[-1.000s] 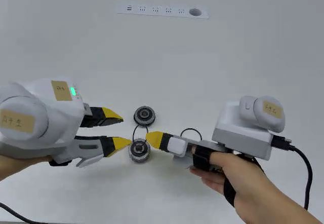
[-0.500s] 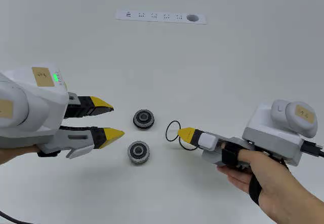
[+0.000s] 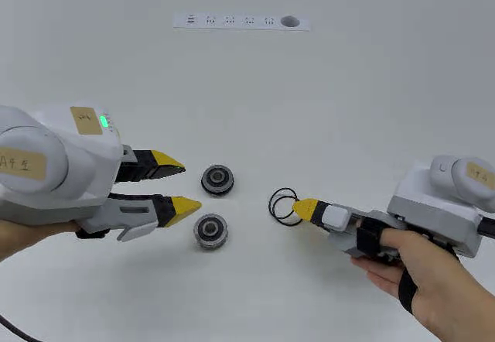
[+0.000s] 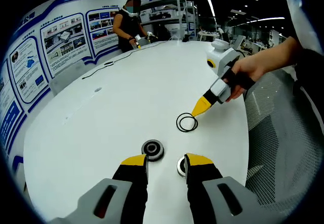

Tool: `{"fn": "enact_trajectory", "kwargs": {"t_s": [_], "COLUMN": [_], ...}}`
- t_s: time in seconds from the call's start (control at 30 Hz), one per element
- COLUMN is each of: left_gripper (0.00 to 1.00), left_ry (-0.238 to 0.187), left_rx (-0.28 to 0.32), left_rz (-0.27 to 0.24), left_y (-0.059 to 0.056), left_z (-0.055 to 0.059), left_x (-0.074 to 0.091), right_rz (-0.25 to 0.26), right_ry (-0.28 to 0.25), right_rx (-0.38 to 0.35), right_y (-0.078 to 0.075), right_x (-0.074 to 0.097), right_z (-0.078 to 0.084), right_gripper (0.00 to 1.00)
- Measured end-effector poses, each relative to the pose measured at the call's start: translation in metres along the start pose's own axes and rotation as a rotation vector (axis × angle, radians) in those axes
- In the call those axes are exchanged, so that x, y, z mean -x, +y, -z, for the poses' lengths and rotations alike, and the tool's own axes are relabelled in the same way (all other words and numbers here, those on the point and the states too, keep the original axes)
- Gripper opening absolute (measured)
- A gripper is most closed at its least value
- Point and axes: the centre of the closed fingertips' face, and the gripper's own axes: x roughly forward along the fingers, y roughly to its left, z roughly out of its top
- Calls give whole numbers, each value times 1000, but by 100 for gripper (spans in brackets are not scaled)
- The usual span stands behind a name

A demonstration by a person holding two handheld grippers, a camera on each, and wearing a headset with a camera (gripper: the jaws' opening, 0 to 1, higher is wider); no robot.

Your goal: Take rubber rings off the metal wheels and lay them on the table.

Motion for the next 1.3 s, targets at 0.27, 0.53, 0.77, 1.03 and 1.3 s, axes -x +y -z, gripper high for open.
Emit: {"fn": "enact_trajectory", "kwargs": {"t_s": [0.27, 0.53, 0.77, 1.03, 1.3], "left_gripper": [30, 29, 27, 25, 20], "left_ry": [-3, 7, 3, 15, 28], "left_rx": [5, 9, 21, 26, 26], "left_rz": [7, 5, 20, 24, 18], "left_y": [6, 14, 17, 22, 29], "left_z": [-3, 0, -1, 2, 6], "left_x": [-13, -24, -34, -47, -57], "right_rz": [27, 73, 62, -35, -80], "right_ry": [0, 5, -30, -103, -98], "right_rx": [-5, 21, 29, 11, 10], "right_y": [-5, -12, -10, 9, 18], "right_x": [3, 10, 18, 17, 11], "right_z": [0, 0, -9, -22, -23], "right_gripper": [4, 8, 9, 9, 9]}}
